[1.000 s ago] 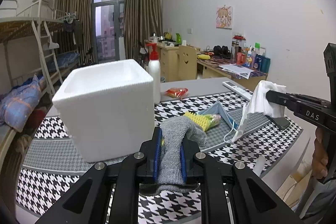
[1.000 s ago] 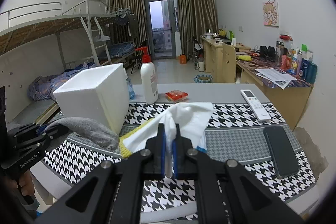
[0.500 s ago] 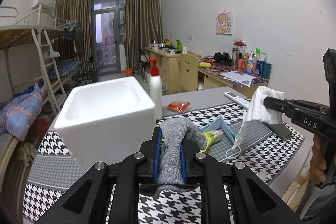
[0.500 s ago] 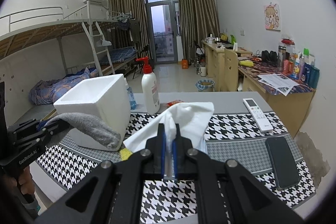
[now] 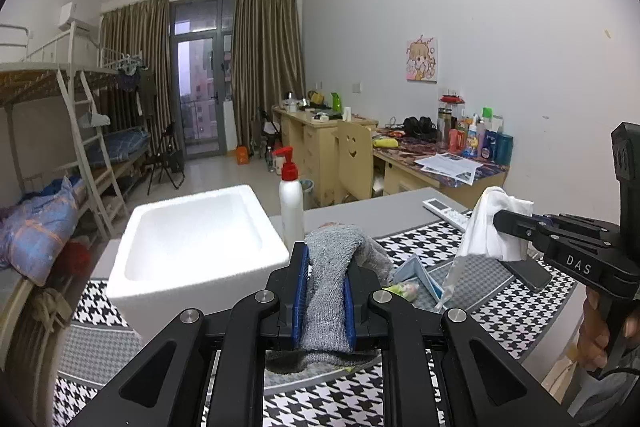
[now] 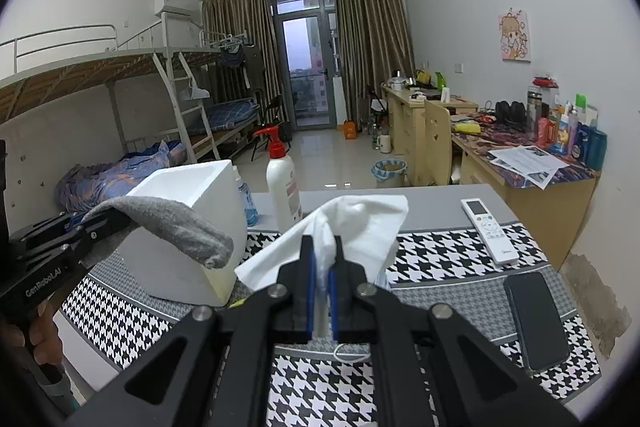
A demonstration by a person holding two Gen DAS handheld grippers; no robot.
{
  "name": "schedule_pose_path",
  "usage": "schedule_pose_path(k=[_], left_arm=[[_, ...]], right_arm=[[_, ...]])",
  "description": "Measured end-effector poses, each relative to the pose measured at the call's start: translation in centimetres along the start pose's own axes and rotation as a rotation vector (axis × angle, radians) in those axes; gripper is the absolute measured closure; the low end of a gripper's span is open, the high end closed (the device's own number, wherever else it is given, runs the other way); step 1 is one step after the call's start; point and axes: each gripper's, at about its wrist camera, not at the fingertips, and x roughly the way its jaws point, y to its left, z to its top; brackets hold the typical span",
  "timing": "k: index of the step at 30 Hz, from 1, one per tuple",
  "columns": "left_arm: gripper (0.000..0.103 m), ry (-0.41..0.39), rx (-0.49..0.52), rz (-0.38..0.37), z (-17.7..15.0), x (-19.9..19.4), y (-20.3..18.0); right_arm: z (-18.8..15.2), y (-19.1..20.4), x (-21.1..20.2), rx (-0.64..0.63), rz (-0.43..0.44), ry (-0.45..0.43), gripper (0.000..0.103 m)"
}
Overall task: Organize soft objects
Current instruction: 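Lift the grey sock with the left tool and carry it over the foam box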
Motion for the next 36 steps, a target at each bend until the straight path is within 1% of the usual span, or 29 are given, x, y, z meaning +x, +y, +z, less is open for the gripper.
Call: schedule_pose_path(k=[9, 13, 31, 36], left_arm=[[0.087, -0.026, 0.005, -0.014, 1.3, 0.1, 0.0], [0.087, -0.034, 0.000, -0.014, 1.9, 0.3, 0.6], [0.087, -0.055, -0.020, 0.047, 3.5, 1.8, 3.0], [0.087, -0.064, -0.033, 0.099, 3.7, 2.1, 4.4]], right_arm=[[1.2, 0.1, -0.1, -0.005, -0.002, -0.024, 0.095], [1.5, -0.1, 0.2, -0.004, -0.013, -0.026, 0.095], [3.1, 1.4, 1.6, -0.031, 0.011, -0.046, 0.095], [3.2, 1.4, 2.1, -0.023, 0.025, -0.047, 0.095]])
